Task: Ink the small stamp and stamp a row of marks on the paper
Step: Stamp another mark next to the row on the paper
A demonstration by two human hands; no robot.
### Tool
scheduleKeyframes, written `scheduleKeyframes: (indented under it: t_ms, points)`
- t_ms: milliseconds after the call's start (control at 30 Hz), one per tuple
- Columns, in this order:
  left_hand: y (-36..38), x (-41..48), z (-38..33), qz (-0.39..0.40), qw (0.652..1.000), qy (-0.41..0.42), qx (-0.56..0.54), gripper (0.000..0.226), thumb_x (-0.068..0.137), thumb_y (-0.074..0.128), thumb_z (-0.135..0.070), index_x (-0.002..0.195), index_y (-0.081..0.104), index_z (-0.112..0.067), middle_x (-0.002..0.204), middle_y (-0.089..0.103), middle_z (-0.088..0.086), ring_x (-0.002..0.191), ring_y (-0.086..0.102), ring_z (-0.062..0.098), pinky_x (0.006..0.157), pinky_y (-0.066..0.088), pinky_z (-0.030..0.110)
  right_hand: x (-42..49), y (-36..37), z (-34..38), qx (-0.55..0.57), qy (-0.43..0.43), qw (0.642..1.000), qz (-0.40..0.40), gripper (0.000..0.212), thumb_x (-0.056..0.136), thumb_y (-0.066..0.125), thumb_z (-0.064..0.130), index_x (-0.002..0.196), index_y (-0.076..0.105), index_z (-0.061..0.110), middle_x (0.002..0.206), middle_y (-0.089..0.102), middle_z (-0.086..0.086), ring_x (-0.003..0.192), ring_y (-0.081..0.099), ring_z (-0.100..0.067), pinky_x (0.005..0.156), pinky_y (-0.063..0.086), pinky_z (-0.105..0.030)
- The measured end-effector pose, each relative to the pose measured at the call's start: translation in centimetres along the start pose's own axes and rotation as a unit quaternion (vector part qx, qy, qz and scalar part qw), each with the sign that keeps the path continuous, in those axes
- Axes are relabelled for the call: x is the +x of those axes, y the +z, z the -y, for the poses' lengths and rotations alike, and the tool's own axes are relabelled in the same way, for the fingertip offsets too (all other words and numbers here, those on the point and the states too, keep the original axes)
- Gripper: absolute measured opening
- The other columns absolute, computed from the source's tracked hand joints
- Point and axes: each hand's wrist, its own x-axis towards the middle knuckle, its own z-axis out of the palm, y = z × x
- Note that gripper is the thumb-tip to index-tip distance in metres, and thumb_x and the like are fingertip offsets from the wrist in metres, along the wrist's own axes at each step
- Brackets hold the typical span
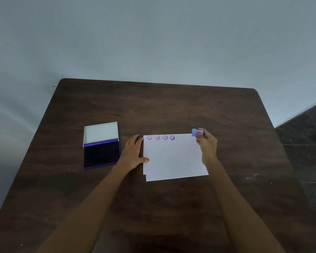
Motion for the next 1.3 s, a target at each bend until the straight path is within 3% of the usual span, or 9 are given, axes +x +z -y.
scheduleKeyframes:
  t_ms: [133,267,367,667,1100,1300]
  points:
    - [0.1,0.1,0.0,0.0,1.0,-0.001,0.0,0.087,0.076,0.071,-0.029,0.141,0.016,-0.014,0.154,0.009,0.006,0.141,0.007,0.027,0.114,0.015,0.045,0.0,-0.8,0.3,0.2,0.129,0.971,0.032,0.027,0.092,0.047,0.008,0.117,0.053,0.0,0.106,0.055,-0.011,0.099,0.053,-0.022,0.097,0.041,-0.034]
    - [0.1,0.1,0.1,0.0,1.0,-0.001,-0.004,0.087,0.076,0.071,-0.028,0.141,0.016,-0.014,0.154,0.009,0.005,0.141,0.007,0.027,0.114,0.016,0.045,-0.7,-1.1,0.4,0.336,0.209,0.913,0.096,0.014,0.093,0.043,0.007,0.095,0.057,0.004,0.096,0.055,-0.011,0.085,0.054,-0.019,0.088,0.046,-0.033]
    - [0.1,0.2,0.1,0.001,1.0,-0.002,-0.002,0.087,0.076,0.071,-0.028,0.141,0.016,-0.014,0.154,0.009,0.005,0.141,0.007,0.027,0.114,0.015,0.045,-1.2,-1.2,0.3,0.394,0.236,0.88,0.121,0.021,0.093,0.041,0.008,0.082,0.058,0.004,0.085,0.055,-0.011,0.077,0.051,-0.018,0.076,0.048,-0.03]
    - [0.2,-0.1,0.0,-0.005,1.0,0.0,-0.009,0.085,0.077,0.07,-0.026,0.141,0.017,-0.013,0.154,0.009,0.006,0.141,0.008,0.026,0.114,0.015,0.043,-2.2,-1.2,0.2,0.423,0.241,0.851,0.197,0.025,0.091,0.04,0.007,0.091,0.065,0.005,0.08,0.054,-0.005,0.072,0.051,-0.012,0.064,0.055,-0.02]
    - [0.3,-0.6,-0.3,-0.013,1.0,0.001,-0.008,0.08,0.079,0.068,-0.024,0.141,0.018,-0.011,0.154,0.011,0.007,0.141,0.01,0.026,0.114,0.017,0.042,-3.2,-0.8,0.2,0.439,0.247,0.838,0.21,0.029,0.09,0.041,0.007,0.087,0.071,0.003,0.073,0.059,-0.006,0.072,0.052,-0.013,0.061,0.056,-0.021]
    - [0.4,-0.9,-0.5,-0.02,1.0,0.0,-0.016,0.078,0.081,0.066,-0.023,0.141,0.018,-0.01,0.153,0.012,0.008,0.141,0.011,0.026,0.114,0.017,0.042,-3.5,-0.8,0.0,0.436,0.251,0.84,0.201,0.024,0.091,0.042,0.007,0.095,0.065,0.003,0.075,0.059,-0.007,0.072,0.052,-0.014,0.06,0.057,-0.021]
